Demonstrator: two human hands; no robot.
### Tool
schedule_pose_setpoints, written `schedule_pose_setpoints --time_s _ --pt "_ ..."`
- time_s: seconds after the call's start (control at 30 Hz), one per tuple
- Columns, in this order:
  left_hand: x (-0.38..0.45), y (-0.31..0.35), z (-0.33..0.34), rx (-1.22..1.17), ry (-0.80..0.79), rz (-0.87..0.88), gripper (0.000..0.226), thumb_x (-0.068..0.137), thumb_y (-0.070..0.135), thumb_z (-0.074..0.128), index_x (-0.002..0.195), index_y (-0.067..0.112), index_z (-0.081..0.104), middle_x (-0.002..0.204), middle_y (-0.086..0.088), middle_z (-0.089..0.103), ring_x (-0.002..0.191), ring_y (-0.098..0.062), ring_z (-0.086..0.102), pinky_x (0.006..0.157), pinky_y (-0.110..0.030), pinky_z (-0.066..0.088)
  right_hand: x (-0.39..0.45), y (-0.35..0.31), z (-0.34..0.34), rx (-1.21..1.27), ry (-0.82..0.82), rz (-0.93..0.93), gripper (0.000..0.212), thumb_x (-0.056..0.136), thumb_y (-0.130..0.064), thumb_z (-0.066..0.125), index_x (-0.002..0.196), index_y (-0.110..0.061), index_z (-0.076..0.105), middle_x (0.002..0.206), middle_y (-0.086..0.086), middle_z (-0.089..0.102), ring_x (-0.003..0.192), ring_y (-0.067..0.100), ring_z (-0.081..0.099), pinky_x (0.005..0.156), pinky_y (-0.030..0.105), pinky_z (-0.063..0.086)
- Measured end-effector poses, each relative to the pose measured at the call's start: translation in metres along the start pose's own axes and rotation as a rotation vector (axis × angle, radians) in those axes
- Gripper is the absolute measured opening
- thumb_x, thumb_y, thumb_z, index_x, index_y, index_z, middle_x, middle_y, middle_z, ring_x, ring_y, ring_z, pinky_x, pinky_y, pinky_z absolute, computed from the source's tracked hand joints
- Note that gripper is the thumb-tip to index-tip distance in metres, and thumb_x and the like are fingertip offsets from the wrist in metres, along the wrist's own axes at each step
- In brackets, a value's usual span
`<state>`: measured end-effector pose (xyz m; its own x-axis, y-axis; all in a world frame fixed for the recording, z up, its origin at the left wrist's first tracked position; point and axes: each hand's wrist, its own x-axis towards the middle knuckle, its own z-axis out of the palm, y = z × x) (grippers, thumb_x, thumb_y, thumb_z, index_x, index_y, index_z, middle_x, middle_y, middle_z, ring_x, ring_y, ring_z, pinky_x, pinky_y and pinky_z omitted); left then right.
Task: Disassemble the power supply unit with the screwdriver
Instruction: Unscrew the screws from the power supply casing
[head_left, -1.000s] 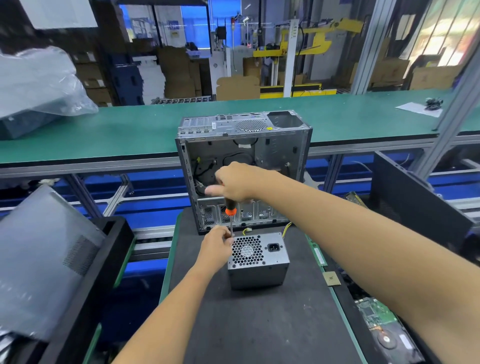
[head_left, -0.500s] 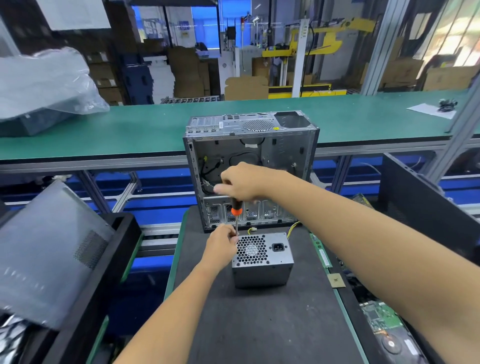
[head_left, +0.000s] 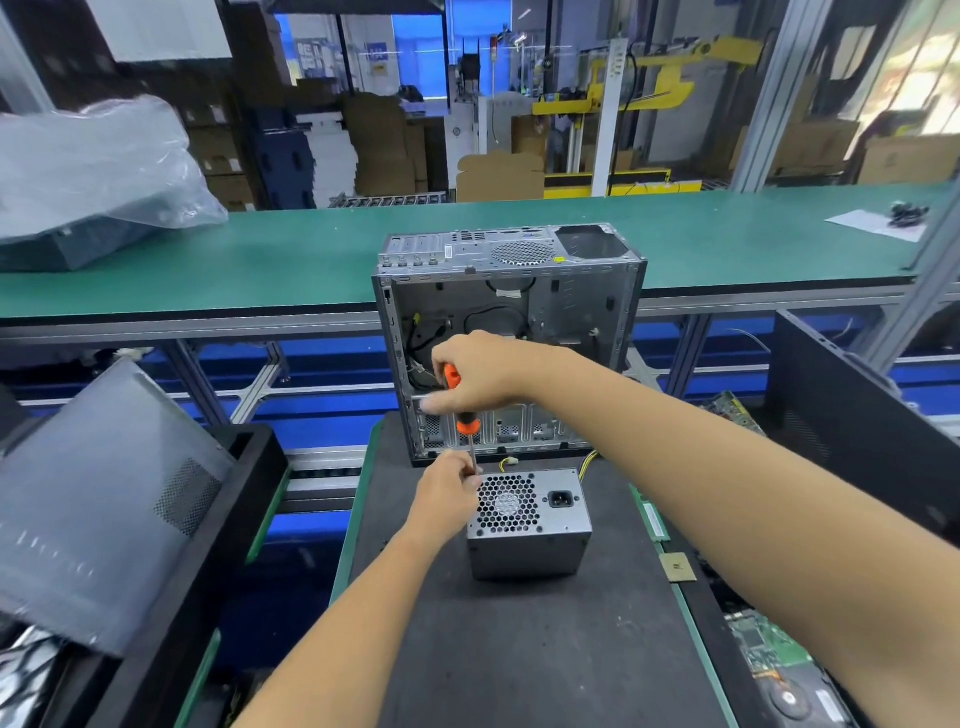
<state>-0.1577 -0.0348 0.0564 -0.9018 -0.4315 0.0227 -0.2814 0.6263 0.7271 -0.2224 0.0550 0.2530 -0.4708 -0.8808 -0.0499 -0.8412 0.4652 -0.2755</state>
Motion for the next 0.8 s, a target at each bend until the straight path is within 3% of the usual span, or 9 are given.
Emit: schedule_pose_setpoints --time_s 0.07,0.17,0.23,0.3,0.37,0.47,0.6,0.7,0.8 --pt "0.0 0.0 0.001 0.009 -0.004 -0.005 0.014 0.093 0.01 0.055 0.08 0.015 0.054 0.099 0.002 0.058 0.088 -0.017 0.056 0.076 -0.027 0.039 0.003 -0.001 0.001 -0.161 0.083 0.084 0.046 0.096 -0.054 0.046 0.076 -0.012 0.047 0.075 0.005 0.053 0.063 0.02 0.049 0.053 0.031 0.034" --pt "0.001 -0.001 0.001 0.0 -0.004 -0.004 0.015 0.093 0.009 0.055 0.079 0.014 0.053 0.097 0.003 0.057 0.088 -0.016 0.055 0.076 -0.026 0.038 0.006 0.0 -0.002 -0.091 0.006 0.064 0.03 0.099 -0.031 0.046 0.083 -0.007 0.052 0.081 0.014 0.066 0.061 0.026 0.058 0.056 0.031 0.042" --pt "0.001 -0.001 0.002 -0.006 -0.002 0.001 0.013 0.093 0.009 0.056 0.08 0.012 0.054 0.096 0.003 0.056 0.088 -0.018 0.056 0.077 -0.026 0.038 0.003 0.001 -0.008 -0.004 -0.09 0.001 0.007 0.092 -0.015 0.052 0.092 -0.011 0.057 0.088 0.009 0.067 0.073 0.024 0.06 0.064 0.03 0.046" --pt "0.002 -0.002 0.002 -0.011 0.0 0.004 0.014 0.092 0.008 0.056 0.079 0.013 0.054 0.094 0.004 0.056 0.085 -0.017 0.056 0.076 -0.026 0.039 0.0 0.0 -0.012 0.075 -0.166 -0.022 0.016 0.082 -0.005 0.056 0.093 -0.014 0.061 0.091 0.004 0.064 0.079 0.021 0.057 0.066 0.03 0.047" --pt "0.003 -0.003 0.003 -0.01 0.007 0.009 0.018 0.092 0.009 0.057 0.075 0.016 0.053 0.091 0.006 0.056 0.083 -0.014 0.055 0.075 -0.026 0.039 0.0 0.002 -0.008 0.121 -0.142 -0.003 0.008 0.08 -0.013 0.061 0.088 -0.013 0.061 0.089 0.007 0.065 0.078 0.024 0.061 0.065 0.034 0.051" --pt "0.004 -0.003 0.004 0.01 0.01 0.003 0.023 0.092 0.01 0.057 0.073 0.02 0.05 0.089 0.009 0.055 0.08 -0.009 0.054 0.073 -0.026 0.04 0.005 0.007 0.0 -0.098 0.028 0.077 0.036 0.095 -0.045 0.049 0.081 -0.012 0.053 0.074 0.004 0.055 0.07 0.027 0.058 0.058 0.035 0.044" --pt "0.004 -0.004 0.004 0.005 0.006 -0.001 0.021 0.093 0.011 0.056 0.074 0.019 0.05 0.091 0.006 0.056 0.079 -0.009 0.055 0.071 -0.027 0.04 0.006 0.013 -0.004 -0.011 -0.03 0.018 0.021 0.096 -0.028 0.051 0.093 -0.008 0.055 0.068 0.003 0.062 0.059 0.021 0.064 0.061 0.031 0.046" --pt "0.004 -0.003 0.003 0.002 0.006 0.008 0.025 0.092 0.009 0.056 0.072 0.022 0.048 0.097 0.004 0.057 0.084 -0.013 0.055 0.075 -0.027 0.039 0.002 0.013 -0.012 0.051 -0.151 -0.105 0.02 0.085 -0.01 0.062 0.103 -0.015 0.053 0.092 0.0 0.061 0.076 0.018 0.057 0.07 0.034 0.048" --pt "0.003 -0.002 0.001 0.005 0.0 0.021 0.023 0.092 0.008 0.055 0.073 0.019 0.05 0.1 0.002 0.057 0.09 -0.017 0.056 0.079 -0.028 0.039 0.001 0.011 -0.01 0.103 -0.132 -0.049 0.018 0.085 -0.021 0.064 0.097 -0.013 0.054 0.093 0.005 0.065 0.076 0.027 0.065 0.066 0.037 0.054"
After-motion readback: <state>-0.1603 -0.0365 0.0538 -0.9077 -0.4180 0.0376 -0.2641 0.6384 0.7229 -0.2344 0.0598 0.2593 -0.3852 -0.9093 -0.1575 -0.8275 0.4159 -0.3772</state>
